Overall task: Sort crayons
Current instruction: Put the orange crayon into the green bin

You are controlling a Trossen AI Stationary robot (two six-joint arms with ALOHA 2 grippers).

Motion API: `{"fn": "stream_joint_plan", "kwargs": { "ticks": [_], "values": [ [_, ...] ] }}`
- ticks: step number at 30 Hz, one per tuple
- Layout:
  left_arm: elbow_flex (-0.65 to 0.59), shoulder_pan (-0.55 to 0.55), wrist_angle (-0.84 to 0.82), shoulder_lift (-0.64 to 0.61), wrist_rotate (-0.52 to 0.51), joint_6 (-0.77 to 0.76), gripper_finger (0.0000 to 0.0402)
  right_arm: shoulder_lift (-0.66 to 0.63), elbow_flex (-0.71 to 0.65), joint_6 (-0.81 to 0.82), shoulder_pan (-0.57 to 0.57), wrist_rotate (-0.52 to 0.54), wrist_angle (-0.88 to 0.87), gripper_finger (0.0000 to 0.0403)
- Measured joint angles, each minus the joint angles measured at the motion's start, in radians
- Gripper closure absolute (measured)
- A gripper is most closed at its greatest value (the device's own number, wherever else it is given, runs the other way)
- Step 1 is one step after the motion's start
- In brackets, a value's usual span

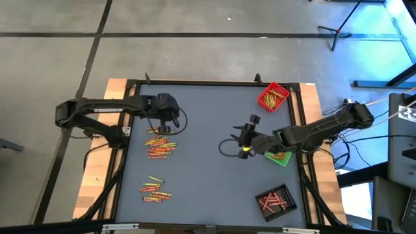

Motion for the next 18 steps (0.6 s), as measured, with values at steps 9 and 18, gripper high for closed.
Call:
{"fn": "stream_joint_plan", "kwargs": {
  "ticks": [9, 18],
  "values": [
    [-0.004, -0.157, 0.371, -0.067, 0.205, -0.025, 0.0397, 0.015, -0.001, 0.028, 0.025, 0.011, 0.008, 0.0254],
    [-0.128, -0.273, 0.856, -0.005, 0.278, 0.065, 0.0396, 0.086, -0.001, -0.112, 0.002, -0.05, 0.253, 0.0253]
  ]
}}
